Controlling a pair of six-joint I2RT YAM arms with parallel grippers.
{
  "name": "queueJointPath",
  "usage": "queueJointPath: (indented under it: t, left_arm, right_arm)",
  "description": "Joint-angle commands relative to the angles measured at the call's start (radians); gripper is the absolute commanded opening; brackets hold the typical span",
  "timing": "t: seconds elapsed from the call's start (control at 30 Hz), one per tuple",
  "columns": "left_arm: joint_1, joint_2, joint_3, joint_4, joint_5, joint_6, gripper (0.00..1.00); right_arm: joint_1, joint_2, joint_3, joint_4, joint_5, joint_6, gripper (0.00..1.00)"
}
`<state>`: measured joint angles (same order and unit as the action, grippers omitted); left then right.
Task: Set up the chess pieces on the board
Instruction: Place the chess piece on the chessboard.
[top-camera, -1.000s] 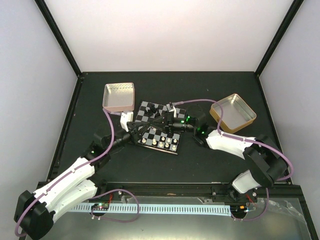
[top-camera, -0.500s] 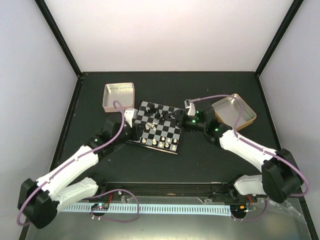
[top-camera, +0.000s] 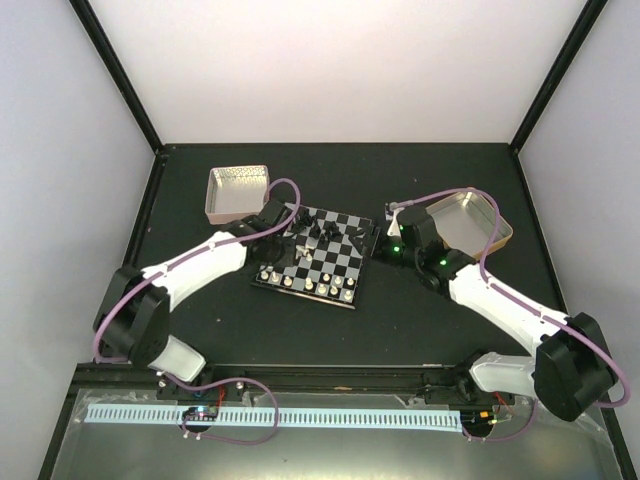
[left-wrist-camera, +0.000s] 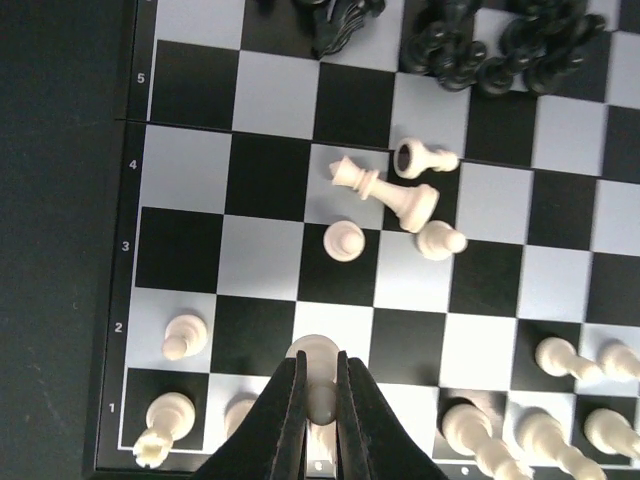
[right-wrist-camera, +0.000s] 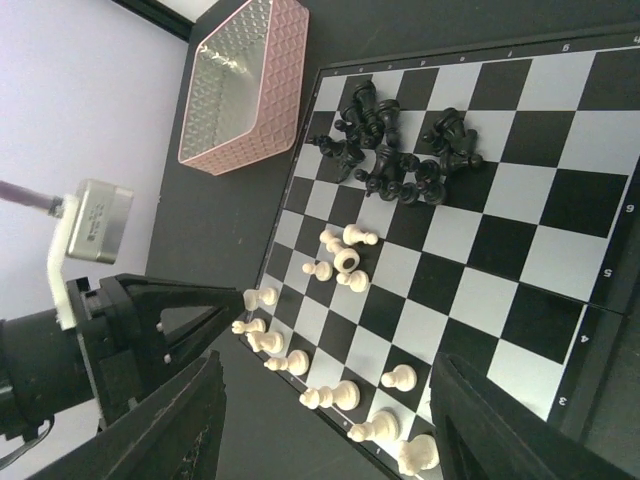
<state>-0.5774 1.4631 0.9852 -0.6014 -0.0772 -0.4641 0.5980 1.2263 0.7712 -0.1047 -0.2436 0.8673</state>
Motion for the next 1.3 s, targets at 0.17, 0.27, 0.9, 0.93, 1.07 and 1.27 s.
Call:
queueJointPath:
  t: [0.17,0.27,0.9,0.93,1.07,1.27]
  left_arm:
    - [0.011,0.149,0.114,-0.107,-0.056,0.018,0.02]
    - [0.017,0.177,0.115,-0.103,-0.045,0.022,0.02]
    - [0.042,0.252,0.113,-0.086,-0.016,0.040,0.04]
    - [0.042,0.250,0.112,-0.089,-0.017,0.042,0.04]
    - [0.042,0.241,0.110,-0.105,-0.010,0.049,0.04]
    - [0.043,0.226,0.102,-0.109,0.023,0.056,0.04]
  right_arm:
    - [-0.014,0.008,-0.007,-0.013,0.024,-0.047,0.56]
    - [-0.014,0.017,-0.006,-0.010,0.017,-0.047,0.57]
    - [-0.015,0.035,0.003,-0.013,0.007,-0.044,0.56]
    - [-0.015,0.036,0.005,-0.014,0.007,-0.045,0.56]
    - [-0.016,0.039,0.009,-0.014,0.004,-0.043,0.56]
    - [-0.015,0.045,0.013,-0.015,0.000,-0.042,0.56]
